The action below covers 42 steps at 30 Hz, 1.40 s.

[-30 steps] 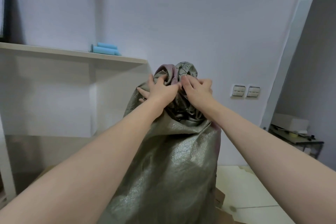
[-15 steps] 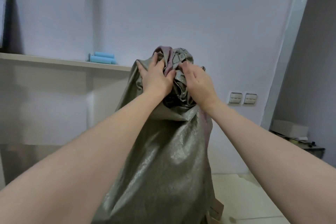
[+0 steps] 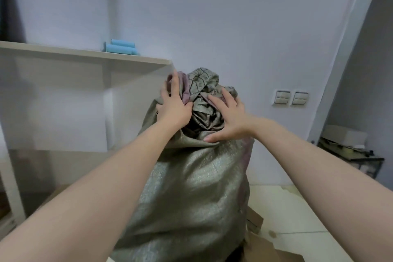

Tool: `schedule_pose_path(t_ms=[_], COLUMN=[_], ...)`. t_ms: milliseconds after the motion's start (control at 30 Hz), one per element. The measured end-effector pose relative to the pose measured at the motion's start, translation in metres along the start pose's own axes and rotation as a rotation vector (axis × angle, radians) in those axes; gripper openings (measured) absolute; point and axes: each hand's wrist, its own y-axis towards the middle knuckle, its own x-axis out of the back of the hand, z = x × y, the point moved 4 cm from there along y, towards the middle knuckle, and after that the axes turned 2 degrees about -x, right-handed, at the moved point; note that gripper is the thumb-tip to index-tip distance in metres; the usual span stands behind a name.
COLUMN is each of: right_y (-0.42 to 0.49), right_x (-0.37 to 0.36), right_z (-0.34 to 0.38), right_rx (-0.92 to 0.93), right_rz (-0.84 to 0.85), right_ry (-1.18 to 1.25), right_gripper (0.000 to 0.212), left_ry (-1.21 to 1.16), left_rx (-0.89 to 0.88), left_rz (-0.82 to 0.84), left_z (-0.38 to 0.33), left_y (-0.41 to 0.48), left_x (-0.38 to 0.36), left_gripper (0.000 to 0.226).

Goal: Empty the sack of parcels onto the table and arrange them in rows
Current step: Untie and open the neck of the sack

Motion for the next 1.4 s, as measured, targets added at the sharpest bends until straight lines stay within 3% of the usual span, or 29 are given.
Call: schedule_pose_path(t_ms=[133, 267, 367, 567, 700, 800, 900, 933, 1000, 1067, 1100, 1167, 1300, 1400], right_y=[-0.002, -0.007, -0.013, -0.021, -0.029, -0.023, -0.016, -0.014, -0.011, -0.008, -0.006, -0.003, 0.001, 0.002], right_x=[-0.015, -0.01, 0.004, 0.058, 0.089, 0.068, 0.037, 0.03, 0.019, 0.012, 0.009, 0.002, -0.015, -0.017], right_z=[-0.003, -0.009, -0.004, 0.006, 0.01, 0.008, 0.001, -0.001, -0.002, 0.001, 0.0, -0.005, -0.006, -0.006], right_rx=[0.011, 0.049, 0.102, 0.237, 0.209, 0.15, 0.078, 0.052, 0.033, 0.061, 0.057, 0.016, -0.016, 0.056], right_rz=[-0.026, -0.21, -0.31, -0.618, -0.828, -0.688, -0.538, -0.49, -0.337, -0.213, -0.176, -0.135, -0.167, -0.258], right_ry=[0.119, 0.158, 0.108, 0.246, 0.302, 0.279, 0.272, 0.326, 0.448, 0.37, 0.286, 0.162, 0.108, 0.149], right_gripper=[0.134, 0.108, 0.082, 0.044, 0.032, 0.03, 0.034, 0.045, 0.088, 0.122, 0.127, 0.122, 0.081, 0.061], left_ry=[0.002, 0.034, 0.111, 0.037, 0.1, 0.185, 0.128, 0.122, 0.153, 0.157, 0.143, 0.113, 0.084, 0.001], left_rx=[-0.082, -0.136, -0.233, -0.375, -0.451, -0.426, -0.357, -0.352, -0.351, -0.337, -0.335, -0.344, -0.394, -0.401], left_rz=[0.125, 0.375, 0.426, 0.216, -0.055, -0.029, 0.036, 0.033, 0.043, 0.06, 0.064, 0.063, 0.043, 0.076], left_z=[0.001, 0.003, 0.004, -0.023, -0.059, -0.055, -0.025, -0.016, -0.004, -0.001, -0.001, -0.003, -0.001, 0.006], left_y=[-0.004, -0.018, -0.021, 0.007, 0.017, 0.006, -0.008, -0.011, -0.013, -0.013, -0.012, -0.013, -0.025, -0.03], left_x=[-0.007, -0.003, -0.001, 0.021, 0.047, 0.036, 0.009, 0.002, -0.009, -0.015, -0.016, -0.02, -0.025, -0.023], left_gripper=[0.063, 0.108, 0.135, 0.132, 0.1, 0.079, 0.067, 0.064, 0.057, 0.05, 0.047, 0.04, 0.032, 0.049])
